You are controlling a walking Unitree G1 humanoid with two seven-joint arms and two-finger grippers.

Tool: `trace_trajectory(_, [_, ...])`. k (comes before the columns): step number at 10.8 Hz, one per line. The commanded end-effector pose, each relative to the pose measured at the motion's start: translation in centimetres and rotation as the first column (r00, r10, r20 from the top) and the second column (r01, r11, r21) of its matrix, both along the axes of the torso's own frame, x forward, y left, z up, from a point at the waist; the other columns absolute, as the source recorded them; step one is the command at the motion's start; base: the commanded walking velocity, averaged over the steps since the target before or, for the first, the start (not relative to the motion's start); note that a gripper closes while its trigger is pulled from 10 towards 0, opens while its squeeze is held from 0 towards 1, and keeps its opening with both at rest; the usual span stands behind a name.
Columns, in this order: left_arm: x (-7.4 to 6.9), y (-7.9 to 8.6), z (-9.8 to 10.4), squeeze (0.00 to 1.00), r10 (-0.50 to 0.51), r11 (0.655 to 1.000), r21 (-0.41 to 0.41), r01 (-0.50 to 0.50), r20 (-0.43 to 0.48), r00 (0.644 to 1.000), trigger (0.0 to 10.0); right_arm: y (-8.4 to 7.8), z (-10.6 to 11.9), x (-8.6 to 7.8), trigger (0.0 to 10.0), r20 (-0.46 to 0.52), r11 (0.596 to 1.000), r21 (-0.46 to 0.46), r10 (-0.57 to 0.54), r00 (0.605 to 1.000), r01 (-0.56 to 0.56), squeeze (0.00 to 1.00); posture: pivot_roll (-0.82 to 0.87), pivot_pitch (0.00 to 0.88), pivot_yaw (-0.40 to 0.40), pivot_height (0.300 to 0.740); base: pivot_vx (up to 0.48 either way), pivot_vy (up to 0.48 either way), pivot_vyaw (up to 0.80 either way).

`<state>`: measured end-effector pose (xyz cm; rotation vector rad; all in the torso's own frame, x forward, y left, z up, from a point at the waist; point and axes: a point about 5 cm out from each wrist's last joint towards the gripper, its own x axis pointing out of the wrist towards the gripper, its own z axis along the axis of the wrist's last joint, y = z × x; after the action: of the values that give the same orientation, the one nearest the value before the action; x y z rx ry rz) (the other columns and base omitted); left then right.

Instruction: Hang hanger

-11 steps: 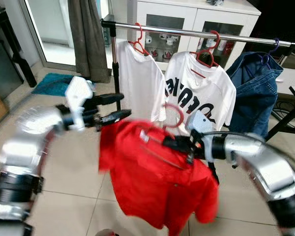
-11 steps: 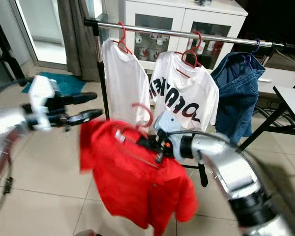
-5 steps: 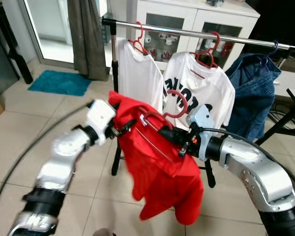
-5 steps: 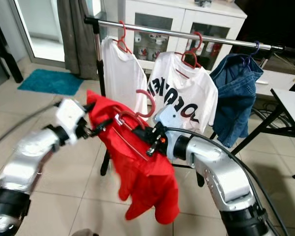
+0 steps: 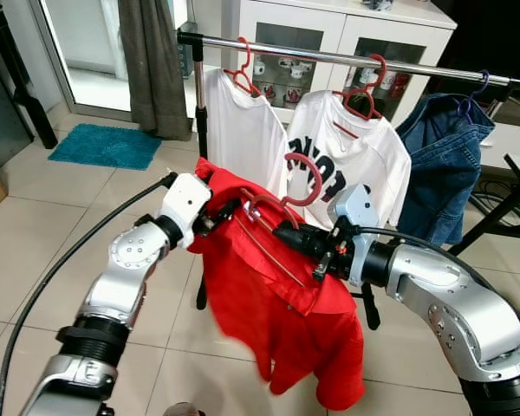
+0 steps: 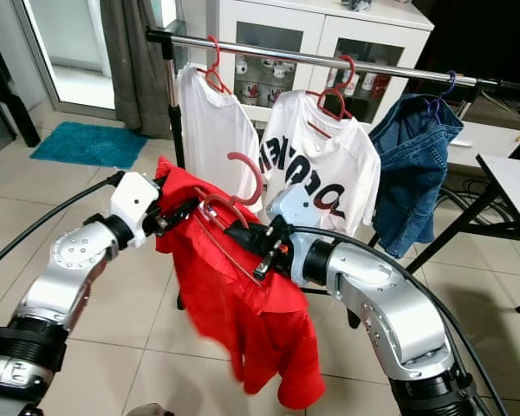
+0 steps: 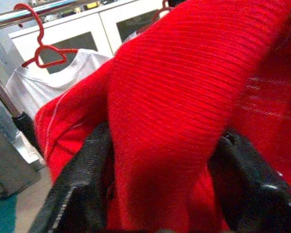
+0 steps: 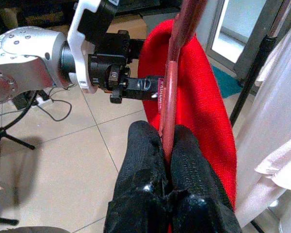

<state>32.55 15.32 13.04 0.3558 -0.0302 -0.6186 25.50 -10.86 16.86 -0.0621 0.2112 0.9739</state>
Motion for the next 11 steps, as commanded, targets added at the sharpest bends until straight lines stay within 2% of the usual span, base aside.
trace_trajectory(1, [0.3, -0.3, 0.3, 0.0, -0.001, 1.0, -0.016, 0.001, 0.01, 1.0, 0.0, -0.3, 0.6, 0.0, 0.0, 0.018, 1.0, 0.015, -0.006, 1.0, 0.006, 0.0, -0.02, 0.0, -0.047, 0.74, 0.0, 0.0, 0.0])
trace_trajectory(4, [-0.3, -1.2, 0.1, 0.0, -0.038, 0.997, -0.072, 0.038, 0.005, 0.999, 0.0, -0.7, 0.5, 0.4, 0.0, 0.013, 0.999, 0.003, -0.043, 0.999, 0.043, 0.0, -0.02, 0.0, -0.049, 0.74, 0.0, 0.0, 0.0])
trace_trajectory(6, [-1.0, -1.5, 0.3, 0.0, -0.128, 0.983, -0.135, 0.127, -0.001, 0.992, 0.0, -0.8, 0.4, 0.7, 0.0, 0.005, 0.997, -0.006, -0.073, 0.997, 0.073, 0.0, -0.02, 0.0, -0.049, 0.74, 0.0, 0.0, 0.0])
trace_trajectory(8, [-1.4, -0.5, 0.9, 0.0, -0.165, 0.972, -0.169, 0.163, 0.004, 0.986, 0.0, -1.1, 0.1, 0.8, 0.0, 0.0, 0.994, -0.026, -0.104, 0.995, 0.104, 0.0, -0.02, 0.0, -0.053, 0.74, 0.0, 0.0, 0.0])
trace_trajectory(11, [-0.5, 1.5, 2.4, 0.0, -0.087, 0.981, -0.169, 0.091, 0.031, 0.996, 0.0, -1.3, 0.0, 0.6, 0.0, -0.005, 0.995, -0.041, -0.086, 0.996, 0.086, 0.0, -0.02, 0.0, -0.049, 0.74, 0.0, 0.0, 0.0])
